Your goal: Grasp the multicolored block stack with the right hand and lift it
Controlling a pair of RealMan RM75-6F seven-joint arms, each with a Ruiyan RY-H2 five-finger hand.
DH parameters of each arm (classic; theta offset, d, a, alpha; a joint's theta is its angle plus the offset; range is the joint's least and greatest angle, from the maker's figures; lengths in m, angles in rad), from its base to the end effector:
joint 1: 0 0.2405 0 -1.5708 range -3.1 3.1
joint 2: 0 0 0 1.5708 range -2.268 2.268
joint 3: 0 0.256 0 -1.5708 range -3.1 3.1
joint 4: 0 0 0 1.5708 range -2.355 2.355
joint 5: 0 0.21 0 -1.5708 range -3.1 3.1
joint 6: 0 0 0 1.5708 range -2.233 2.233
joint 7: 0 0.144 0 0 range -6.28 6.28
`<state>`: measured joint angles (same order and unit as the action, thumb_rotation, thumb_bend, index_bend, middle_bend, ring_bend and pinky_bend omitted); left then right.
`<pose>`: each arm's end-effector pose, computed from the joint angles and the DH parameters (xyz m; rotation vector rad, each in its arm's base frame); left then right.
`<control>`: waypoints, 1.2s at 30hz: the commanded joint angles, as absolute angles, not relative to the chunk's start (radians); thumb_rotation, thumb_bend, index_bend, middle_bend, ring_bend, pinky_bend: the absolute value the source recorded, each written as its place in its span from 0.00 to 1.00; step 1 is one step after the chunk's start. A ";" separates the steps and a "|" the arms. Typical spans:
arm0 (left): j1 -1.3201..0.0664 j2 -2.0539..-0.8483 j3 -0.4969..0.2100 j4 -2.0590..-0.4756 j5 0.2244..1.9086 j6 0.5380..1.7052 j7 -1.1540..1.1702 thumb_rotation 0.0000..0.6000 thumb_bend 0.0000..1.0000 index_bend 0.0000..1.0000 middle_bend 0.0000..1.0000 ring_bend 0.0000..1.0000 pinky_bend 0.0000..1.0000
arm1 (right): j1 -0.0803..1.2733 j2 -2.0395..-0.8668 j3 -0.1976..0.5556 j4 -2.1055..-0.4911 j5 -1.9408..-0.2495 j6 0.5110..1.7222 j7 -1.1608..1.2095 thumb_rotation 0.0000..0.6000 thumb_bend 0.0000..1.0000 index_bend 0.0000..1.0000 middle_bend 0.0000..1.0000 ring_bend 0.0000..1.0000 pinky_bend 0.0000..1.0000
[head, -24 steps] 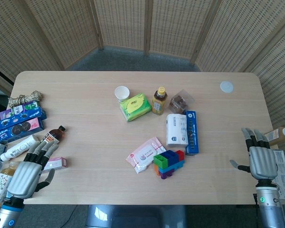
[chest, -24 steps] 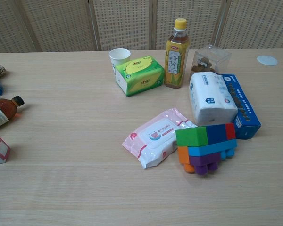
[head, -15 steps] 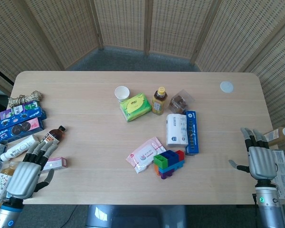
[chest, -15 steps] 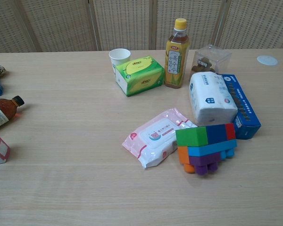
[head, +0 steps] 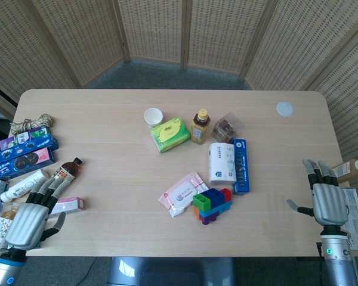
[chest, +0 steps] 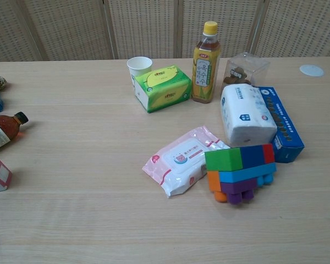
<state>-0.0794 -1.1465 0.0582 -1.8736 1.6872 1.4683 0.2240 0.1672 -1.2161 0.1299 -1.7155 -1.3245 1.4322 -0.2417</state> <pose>-0.2362 0.1490 0.1136 -1.5925 -0.9448 -1.0006 -0.2829 -0.2174 0.1305 1.3184 -0.9121 0.8652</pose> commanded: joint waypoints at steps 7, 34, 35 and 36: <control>-0.089 -1.152 0.054 -1.874 1.680 1.453 0.228 1.00 0.54 0.11 0.05 0.00 0.00 | 0.178 -1.207 0.073 -1.734 -1.390 1.380 -0.247 0.87 0.10 0.00 0.00 0.00 0.00; -0.092 -1.156 0.051 -1.803 1.657 1.460 0.145 1.00 0.54 0.11 0.05 0.00 0.00 | 0.368 -1.441 0.024 -1.685 -1.447 1.064 -0.350 0.84 0.10 0.00 0.00 0.00 0.00; -0.091 -1.155 0.051 -1.800 1.656 1.461 0.142 1.00 0.54 0.11 0.05 0.00 0.00 | 0.375 -1.451 0.026 -1.679 -1.443 1.055 -0.350 0.84 0.10 0.00 0.00 0.00 0.00; -0.091 -1.155 0.051 -1.798 1.656 1.462 0.140 1.00 0.54 0.11 0.05 0.00 0.00 | 0.381 -1.460 0.027 -1.672 -1.439 1.047 -0.351 0.84 0.10 0.00 0.00 0.00 0.00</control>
<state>-0.0913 -1.1554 0.0511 -1.7988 1.6564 1.4616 0.1404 0.3728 -1.4488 0.0229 -1.6816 -1.4466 1.0580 -0.3477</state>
